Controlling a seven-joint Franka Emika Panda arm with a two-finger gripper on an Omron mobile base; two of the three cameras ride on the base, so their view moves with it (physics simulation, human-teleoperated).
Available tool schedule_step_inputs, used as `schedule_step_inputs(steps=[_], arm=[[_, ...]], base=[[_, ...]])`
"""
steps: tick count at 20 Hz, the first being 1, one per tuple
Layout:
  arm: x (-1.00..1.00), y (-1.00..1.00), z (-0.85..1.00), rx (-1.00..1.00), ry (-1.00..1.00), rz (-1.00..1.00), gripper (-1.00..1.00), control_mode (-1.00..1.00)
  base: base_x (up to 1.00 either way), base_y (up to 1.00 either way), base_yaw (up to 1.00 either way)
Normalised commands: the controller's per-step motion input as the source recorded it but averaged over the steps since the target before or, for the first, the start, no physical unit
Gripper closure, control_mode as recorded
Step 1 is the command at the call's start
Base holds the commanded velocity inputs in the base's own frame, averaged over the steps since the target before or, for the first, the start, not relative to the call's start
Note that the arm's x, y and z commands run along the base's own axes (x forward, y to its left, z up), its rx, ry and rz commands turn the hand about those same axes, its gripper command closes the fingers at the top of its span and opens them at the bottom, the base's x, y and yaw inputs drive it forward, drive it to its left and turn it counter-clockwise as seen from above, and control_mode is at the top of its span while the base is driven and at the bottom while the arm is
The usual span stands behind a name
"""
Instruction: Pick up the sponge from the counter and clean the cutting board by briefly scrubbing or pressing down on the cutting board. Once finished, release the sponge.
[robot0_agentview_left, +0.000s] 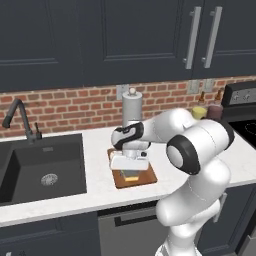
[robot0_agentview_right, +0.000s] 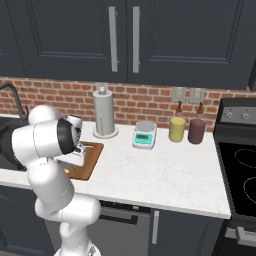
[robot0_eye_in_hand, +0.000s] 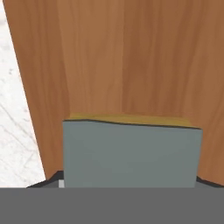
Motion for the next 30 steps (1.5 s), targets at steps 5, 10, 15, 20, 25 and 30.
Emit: schedule_step_inputs(steps=[5, 10, 15, 20, 25, 30], arm=[[-0.61, 0.02, -0.34, 0.01, -0.08, -0.03, 1.0, -1.0], [-0.43, -0.01, -0.33, 0.02, -0.07, -0.07, 1.0, -1.0], [-0.01, -0.46, -0.32, 0.06, 0.0, -0.1, 1.0, -1.0], [0.0, -0.74, -0.27, 0.05, 0.0, -0.06, 1.0, -1.0], [0.0, -0.7, -0.29, 0.0, 0.0, -0.01, 1.0, -1.0], [0.0, -0.58, -0.34, 0.0, 0.0, 0.0, 1.0, -1.0]], base=[[0.0, 0.0, 0.0], [0.0, 0.0, 0.0], [0.0, 0.0, 0.0], [0.0, 0.0, 0.0], [0.0, 0.0, 0.0], [0.0, 0.0, 0.0]])
